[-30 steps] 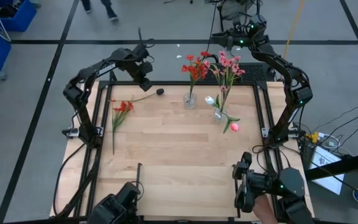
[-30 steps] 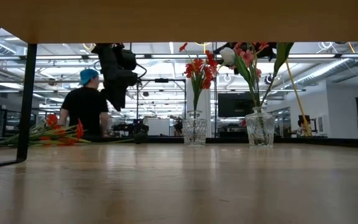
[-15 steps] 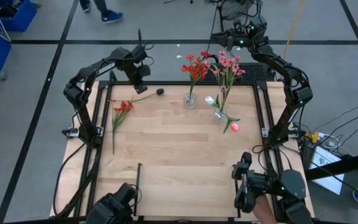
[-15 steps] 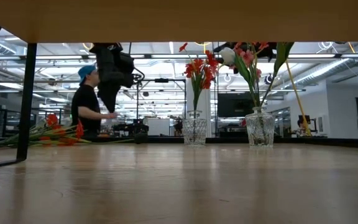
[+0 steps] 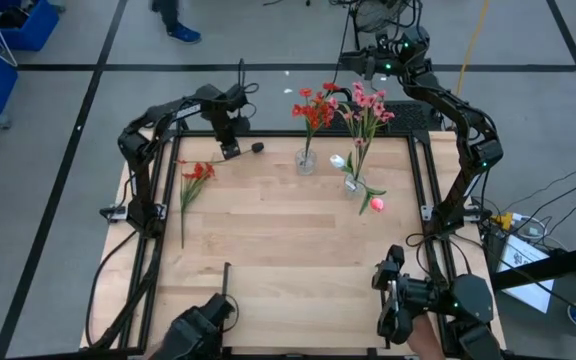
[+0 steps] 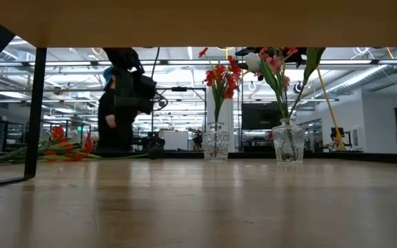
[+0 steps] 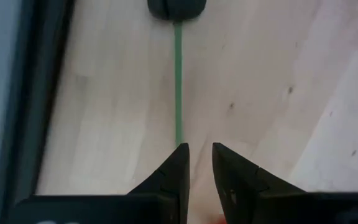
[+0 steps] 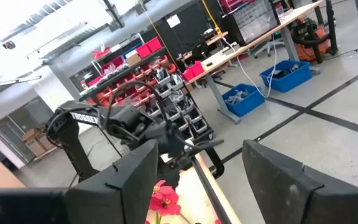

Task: Pick and place flowers into a vace then onto a shelf
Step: Put the black tulip into the left transparent vase

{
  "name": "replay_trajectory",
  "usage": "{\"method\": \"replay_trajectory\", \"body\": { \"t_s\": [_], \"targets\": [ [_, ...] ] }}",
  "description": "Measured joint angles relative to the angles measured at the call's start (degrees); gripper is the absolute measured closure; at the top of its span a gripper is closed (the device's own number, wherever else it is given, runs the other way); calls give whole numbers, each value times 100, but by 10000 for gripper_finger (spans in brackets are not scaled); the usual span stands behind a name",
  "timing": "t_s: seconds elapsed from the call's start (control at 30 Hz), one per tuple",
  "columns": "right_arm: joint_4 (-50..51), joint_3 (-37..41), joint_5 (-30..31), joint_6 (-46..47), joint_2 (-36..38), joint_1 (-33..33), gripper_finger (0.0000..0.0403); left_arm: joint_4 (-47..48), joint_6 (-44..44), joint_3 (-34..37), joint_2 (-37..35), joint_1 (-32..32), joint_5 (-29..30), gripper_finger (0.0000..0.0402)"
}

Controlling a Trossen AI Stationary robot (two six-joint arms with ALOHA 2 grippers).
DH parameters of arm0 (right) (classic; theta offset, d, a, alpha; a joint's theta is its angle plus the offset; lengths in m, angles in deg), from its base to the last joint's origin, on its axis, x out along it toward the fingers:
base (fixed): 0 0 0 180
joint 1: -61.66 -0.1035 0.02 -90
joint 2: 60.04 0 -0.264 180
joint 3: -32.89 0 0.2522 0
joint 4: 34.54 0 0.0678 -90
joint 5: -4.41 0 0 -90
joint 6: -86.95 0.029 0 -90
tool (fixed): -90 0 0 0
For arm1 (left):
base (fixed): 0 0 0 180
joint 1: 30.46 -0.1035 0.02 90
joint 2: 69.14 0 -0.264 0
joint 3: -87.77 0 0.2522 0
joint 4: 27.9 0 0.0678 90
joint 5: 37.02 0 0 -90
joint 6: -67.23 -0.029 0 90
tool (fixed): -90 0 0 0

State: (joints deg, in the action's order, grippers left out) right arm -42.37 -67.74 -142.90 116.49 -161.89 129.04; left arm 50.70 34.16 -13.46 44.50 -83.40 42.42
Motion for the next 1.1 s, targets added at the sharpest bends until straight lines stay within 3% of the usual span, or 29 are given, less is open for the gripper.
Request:
{"method": "replay_trajectory", "body": {
  "t_s": [0.37, 0.57, 0.67, 0.8, 0.93, 1.1],
  "targets": [
    [21, 0, -21, -36, 0, 0, 177, -37, -15, -6, 8, 4, -150, 325],
    [20, 0, -9, -168, 0, 0, 177, -169, 116, -6, 7, 139, -301, 271],
    [2, 0, 6, -175, 0, 0, 177, -372, -40, -6, 7, 229, 123, 242],
    [5, 0, 8, -173, 0, 0, 177, -610, 34, -4, 7, 186, 120, 216],
    [5, 0, 9, -141, 0, 0, 177, -637, -91, -3, 7, 136, 435, 205],
    [5, 0, 10, -70, 0, 0, 177, -833, 156, -2, 7, 60, 317, 210]
  ]
}}
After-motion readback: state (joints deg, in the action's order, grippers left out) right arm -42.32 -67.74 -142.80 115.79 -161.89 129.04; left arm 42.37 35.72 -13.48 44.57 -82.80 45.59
